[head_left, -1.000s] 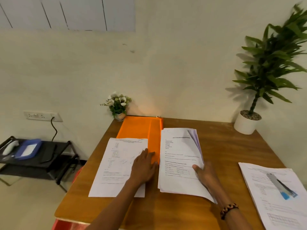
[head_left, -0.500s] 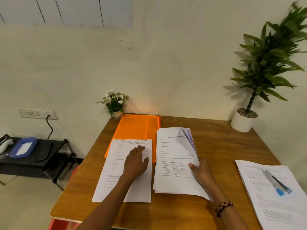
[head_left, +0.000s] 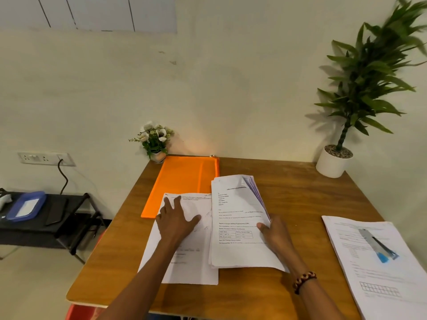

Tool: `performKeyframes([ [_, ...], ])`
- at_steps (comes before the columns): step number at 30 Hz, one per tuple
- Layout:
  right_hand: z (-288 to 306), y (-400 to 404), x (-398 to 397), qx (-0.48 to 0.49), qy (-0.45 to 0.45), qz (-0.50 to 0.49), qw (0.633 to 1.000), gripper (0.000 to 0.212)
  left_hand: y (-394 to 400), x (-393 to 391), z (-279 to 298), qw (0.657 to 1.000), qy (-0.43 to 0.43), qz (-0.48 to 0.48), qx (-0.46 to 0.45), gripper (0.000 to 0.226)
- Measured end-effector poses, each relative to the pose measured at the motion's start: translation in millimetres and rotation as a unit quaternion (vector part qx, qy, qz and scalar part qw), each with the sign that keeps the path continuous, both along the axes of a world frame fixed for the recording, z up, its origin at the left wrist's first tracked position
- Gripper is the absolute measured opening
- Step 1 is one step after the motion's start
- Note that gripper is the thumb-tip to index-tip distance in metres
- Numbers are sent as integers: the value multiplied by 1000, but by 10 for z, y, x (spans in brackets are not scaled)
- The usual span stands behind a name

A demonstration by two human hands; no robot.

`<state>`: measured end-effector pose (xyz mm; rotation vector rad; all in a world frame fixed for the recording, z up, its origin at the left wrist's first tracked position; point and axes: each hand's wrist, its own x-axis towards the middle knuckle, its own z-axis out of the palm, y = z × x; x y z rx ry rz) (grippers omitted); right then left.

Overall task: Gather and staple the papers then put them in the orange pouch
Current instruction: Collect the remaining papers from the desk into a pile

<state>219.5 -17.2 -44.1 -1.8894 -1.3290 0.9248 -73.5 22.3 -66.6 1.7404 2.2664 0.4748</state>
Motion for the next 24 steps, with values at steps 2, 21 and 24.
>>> performKeyframes([
  [2, 21, -26, 23, 0, -3, -6, 1000, 28, 17, 38, 58, 999, 32, 0, -22, 99],
  [21, 151, -260, 486, -36, 12, 3, 999, 46, 641, 181, 245, 987, 76, -141, -26, 64],
  [24, 189, -298, 549, -48, 92, 8, 995, 62, 673, 186, 276, 989, -29, -137, 44, 22],
])
